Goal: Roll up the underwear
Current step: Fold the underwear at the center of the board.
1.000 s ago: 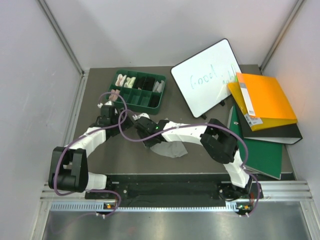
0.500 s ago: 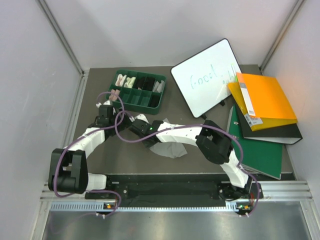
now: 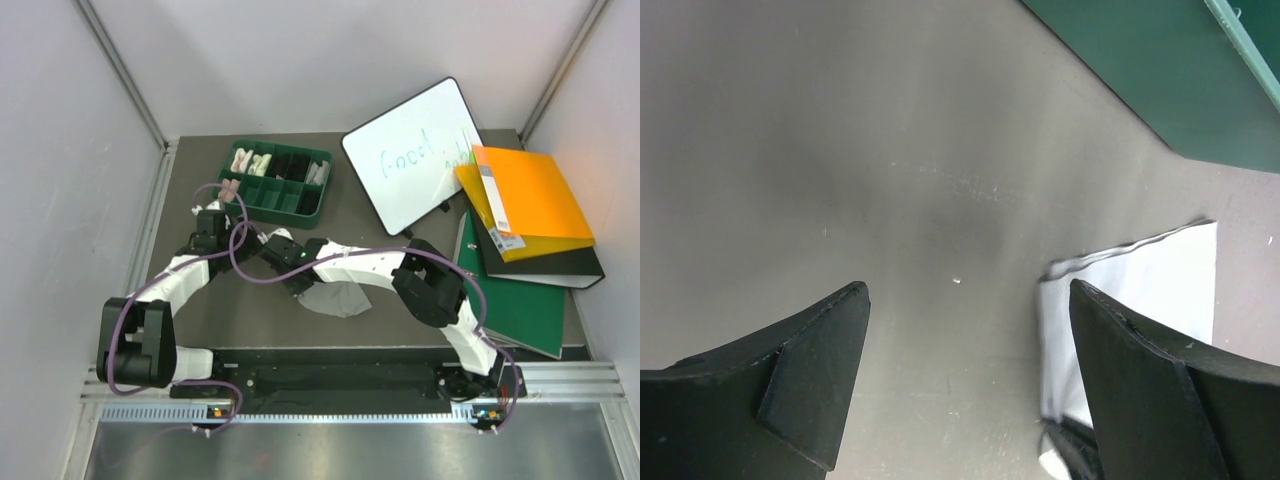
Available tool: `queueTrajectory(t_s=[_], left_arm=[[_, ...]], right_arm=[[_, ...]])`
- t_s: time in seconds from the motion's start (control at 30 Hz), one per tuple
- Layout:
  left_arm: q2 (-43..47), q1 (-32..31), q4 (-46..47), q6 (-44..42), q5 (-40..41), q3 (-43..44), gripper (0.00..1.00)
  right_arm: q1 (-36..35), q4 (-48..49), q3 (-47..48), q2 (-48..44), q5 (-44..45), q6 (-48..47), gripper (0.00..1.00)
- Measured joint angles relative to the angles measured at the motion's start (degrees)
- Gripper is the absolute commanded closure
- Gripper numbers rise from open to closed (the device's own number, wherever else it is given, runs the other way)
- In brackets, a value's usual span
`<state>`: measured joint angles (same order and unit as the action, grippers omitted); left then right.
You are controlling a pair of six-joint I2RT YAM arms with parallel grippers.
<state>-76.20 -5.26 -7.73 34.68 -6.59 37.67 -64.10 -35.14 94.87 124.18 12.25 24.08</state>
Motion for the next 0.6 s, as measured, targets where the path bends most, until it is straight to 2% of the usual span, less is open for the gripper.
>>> queueTrajectory(t_s=[0.33,0.6], left_arm=[[0.0,-0.02,-0.33,0.02,-1.33,0.0,0.17],[0.0,-0.02,-1.6,-0.13,-1.05,0.0,0.18]], right_arm=[[8.76,6.43,-9.01,-4.7,-21.11,1.44,1.0],[15.28,7.72,-11.3,-6.32,-29.68,0.94,1.0]])
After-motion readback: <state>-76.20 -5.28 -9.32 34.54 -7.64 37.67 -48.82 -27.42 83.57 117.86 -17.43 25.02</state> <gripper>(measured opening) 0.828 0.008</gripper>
